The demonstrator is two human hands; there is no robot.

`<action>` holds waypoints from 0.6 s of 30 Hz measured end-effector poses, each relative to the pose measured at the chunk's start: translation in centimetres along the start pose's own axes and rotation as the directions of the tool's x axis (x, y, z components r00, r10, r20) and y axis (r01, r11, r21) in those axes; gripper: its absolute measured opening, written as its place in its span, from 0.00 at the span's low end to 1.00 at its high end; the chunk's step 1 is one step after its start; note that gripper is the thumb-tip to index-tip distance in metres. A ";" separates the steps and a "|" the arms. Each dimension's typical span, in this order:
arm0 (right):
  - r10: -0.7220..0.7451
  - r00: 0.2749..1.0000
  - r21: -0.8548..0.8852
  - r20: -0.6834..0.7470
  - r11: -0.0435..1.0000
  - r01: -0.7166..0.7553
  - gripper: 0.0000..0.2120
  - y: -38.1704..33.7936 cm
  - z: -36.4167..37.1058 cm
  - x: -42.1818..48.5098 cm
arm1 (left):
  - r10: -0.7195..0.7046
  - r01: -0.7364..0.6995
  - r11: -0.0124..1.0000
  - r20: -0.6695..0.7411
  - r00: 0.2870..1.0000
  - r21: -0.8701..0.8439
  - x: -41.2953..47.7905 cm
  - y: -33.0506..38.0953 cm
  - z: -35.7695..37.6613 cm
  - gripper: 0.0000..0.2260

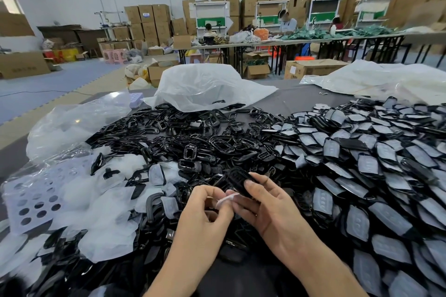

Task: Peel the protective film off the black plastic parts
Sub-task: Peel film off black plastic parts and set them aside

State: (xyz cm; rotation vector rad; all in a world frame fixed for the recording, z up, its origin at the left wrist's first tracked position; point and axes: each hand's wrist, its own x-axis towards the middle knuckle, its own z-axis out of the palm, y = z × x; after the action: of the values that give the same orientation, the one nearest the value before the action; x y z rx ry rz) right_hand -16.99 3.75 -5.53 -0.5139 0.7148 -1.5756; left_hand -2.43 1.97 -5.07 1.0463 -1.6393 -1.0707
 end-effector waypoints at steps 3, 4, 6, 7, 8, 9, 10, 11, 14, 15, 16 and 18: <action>-0.006 1.000 0.021 -0.005 1.000 0.006 0.15 -0.2 -0.3 0.0 | 0.008 -0.009 0.999 0.015 1.000 0.041 0.1 -0.1 -0.4 0.04; -0.009 1.000 0.024 -0.010 1.000 0.009 0.15 -0.2 -0.4 0.0 | 0.006 -0.007 0.998 0.017 1.000 0.060 0.2 -0.1 -0.5 0.04; -0.019 1.000 0.027 -0.024 0.999 0.020 0.15 -0.3 -0.6 0.1 | -0.024 0.024 0.998 0.010 1.000 0.050 0.4 -0.2 -0.7 0.07; -0.026 0.999 0.025 -0.033 0.999 0.026 0.15 -0.3 -0.6 0.1 | -0.043 0.043 0.999 -0.001 0.999 0.023 0.5 -0.2 -0.7 0.08; -0.032 0.998 0.019 -0.046 0.999 0.033 0.16 -0.4 -0.6 0.1 | -0.055 0.055 0.999 -0.014 0.998 -0.001 0.6 -0.3 -0.6 0.08; -0.039 0.997 0.008 -0.062 0.999 0.039 0.16 -0.4 -0.6 0.2 | -0.055 0.055 0.998 -0.030 0.998 -0.015 0.6 -0.3 -0.6 0.07; -0.048 0.996 -0.006 -0.079 0.999 0.048 0.16 -0.4 -0.6 0.2 | -0.046 0.045 0.999 -0.048 0.998 -0.026 0.6 -0.3 -0.6 0.07; -0.063 0.994 -0.022 -0.093 0.998 0.061 0.17 -0.4 -0.7 0.2 | -0.033 0.030 0.999 -0.068 0.997 -0.033 0.7 -0.4 -0.5 0.07; -0.110 0.987 -0.060 -0.118 0.993 0.104 0.15 -0.3 -0.7 0.4 | 0.007 -0.007 1.000 -0.095 0.995 -0.007 0.7 -0.4 -0.7 0.07; -0.123 0.984 -0.074 -0.129 0.991 0.114 0.14 -0.2 -0.8 0.4 | 0.018 -0.019 1.000 -0.090 0.996 -0.003 0.6 -0.3 -0.8 0.07; -0.134 0.981 -0.091 -0.139 0.988 0.123 0.12 -0.1 -0.9 0.4 | 0.026 -0.027 1.000 -0.084 0.996 -0.006 0.6 -0.2 -0.9 0.08; -0.155 0.975 -0.130 -0.157 0.982 0.135 0.09 0.0 -0.9 0.5 | 0.032 -0.034 0.999 -0.070 0.997 -0.024 0.5 0.2 -1.0 0.08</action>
State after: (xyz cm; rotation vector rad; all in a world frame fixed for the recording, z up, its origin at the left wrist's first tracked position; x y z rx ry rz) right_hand -17.69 3.44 -6.24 -0.5360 0.9191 -1.7343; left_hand -1.58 1.38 -4.58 1.0249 -1.5786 -1.0201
